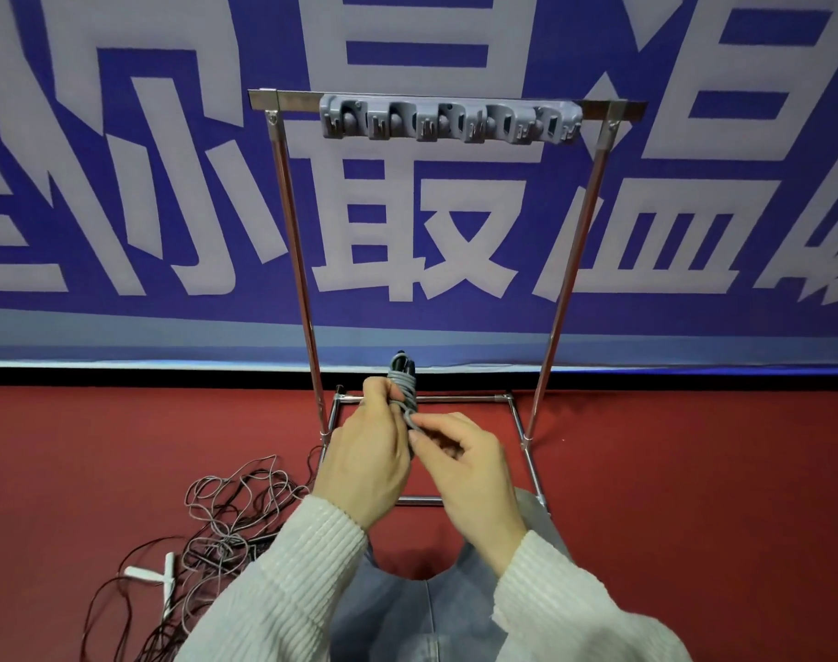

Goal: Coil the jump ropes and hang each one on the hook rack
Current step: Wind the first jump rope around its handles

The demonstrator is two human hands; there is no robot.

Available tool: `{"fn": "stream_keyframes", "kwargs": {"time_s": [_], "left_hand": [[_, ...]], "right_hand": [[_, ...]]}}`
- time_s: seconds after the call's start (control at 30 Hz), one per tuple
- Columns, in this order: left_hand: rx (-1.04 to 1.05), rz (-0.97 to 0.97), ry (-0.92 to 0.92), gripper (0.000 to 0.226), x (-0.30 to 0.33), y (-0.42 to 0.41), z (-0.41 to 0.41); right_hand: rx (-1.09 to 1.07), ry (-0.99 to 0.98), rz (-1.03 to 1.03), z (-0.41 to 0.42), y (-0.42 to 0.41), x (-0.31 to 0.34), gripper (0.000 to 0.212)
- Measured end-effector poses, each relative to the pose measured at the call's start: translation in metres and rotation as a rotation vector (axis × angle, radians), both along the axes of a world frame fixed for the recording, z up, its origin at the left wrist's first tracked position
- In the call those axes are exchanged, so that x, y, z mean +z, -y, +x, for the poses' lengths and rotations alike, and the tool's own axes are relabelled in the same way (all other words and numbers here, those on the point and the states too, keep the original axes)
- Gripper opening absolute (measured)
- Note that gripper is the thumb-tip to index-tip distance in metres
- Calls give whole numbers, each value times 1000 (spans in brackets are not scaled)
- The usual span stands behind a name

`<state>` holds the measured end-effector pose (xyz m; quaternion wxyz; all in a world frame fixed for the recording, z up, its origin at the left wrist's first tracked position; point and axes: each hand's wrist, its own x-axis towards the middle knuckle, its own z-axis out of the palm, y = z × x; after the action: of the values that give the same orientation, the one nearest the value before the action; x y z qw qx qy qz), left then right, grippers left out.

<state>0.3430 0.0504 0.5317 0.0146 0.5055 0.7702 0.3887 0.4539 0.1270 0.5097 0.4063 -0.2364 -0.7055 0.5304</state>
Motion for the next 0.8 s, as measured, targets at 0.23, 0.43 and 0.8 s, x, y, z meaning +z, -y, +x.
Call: {"fn": "stream_keyframes", "kwargs": {"time_s": [0.23, 0.43, 0.8], "left_hand": [[0, 165, 279, 6, -11, -11, 8], [15, 64, 25, 22, -4, -8, 10], [-79, 59, 238, 15, -9, -23, 1]], "right_hand": [[-98, -93, -1, -4, -7, 1, 26], [-37, -14, -66, -8, -24, 4, 15], [-171, 122, 145, -13, -37, -1, 7]]}}
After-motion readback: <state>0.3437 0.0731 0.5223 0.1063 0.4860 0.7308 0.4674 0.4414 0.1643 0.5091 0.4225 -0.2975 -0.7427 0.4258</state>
